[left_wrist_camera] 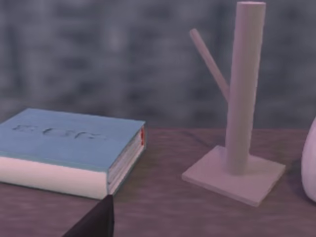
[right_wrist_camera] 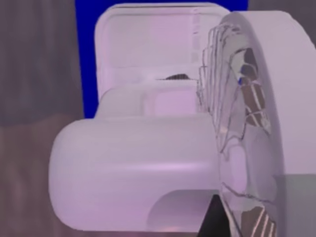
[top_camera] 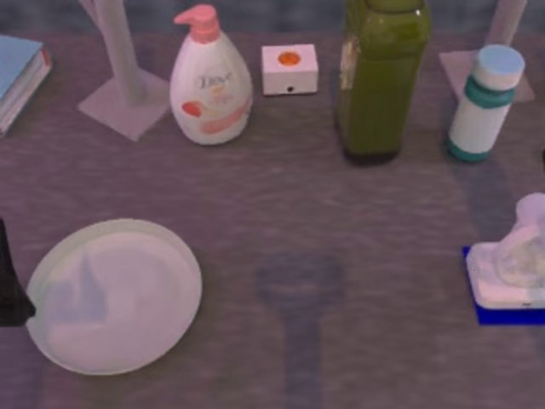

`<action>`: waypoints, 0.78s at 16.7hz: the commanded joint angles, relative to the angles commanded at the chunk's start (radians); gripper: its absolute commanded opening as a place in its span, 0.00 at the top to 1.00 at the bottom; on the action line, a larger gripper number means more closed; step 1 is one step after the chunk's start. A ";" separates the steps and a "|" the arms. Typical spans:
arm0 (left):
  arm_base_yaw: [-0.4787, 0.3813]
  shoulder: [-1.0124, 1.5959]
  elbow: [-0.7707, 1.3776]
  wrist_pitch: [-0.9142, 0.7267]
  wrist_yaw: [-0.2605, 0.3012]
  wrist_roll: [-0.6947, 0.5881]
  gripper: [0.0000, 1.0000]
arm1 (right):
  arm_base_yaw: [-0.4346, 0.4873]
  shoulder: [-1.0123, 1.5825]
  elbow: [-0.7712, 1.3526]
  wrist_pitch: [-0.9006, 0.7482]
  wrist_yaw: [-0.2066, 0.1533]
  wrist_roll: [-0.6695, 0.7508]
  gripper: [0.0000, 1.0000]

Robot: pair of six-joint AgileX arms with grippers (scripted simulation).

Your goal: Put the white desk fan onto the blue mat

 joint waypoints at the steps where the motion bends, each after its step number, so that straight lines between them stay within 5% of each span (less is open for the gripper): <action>1: 0.000 0.000 0.000 0.000 0.000 0.000 0.00 | 0.000 0.000 0.000 0.000 0.000 0.000 0.85; 12: 0.000 0.000 0.000 0.000 0.000 0.000 0.00 | 0.000 0.000 0.000 0.000 0.000 0.000 0.02; 13: 0.000 0.000 0.000 0.000 0.000 0.000 0.00 | 0.000 0.000 0.000 0.000 0.000 0.000 0.00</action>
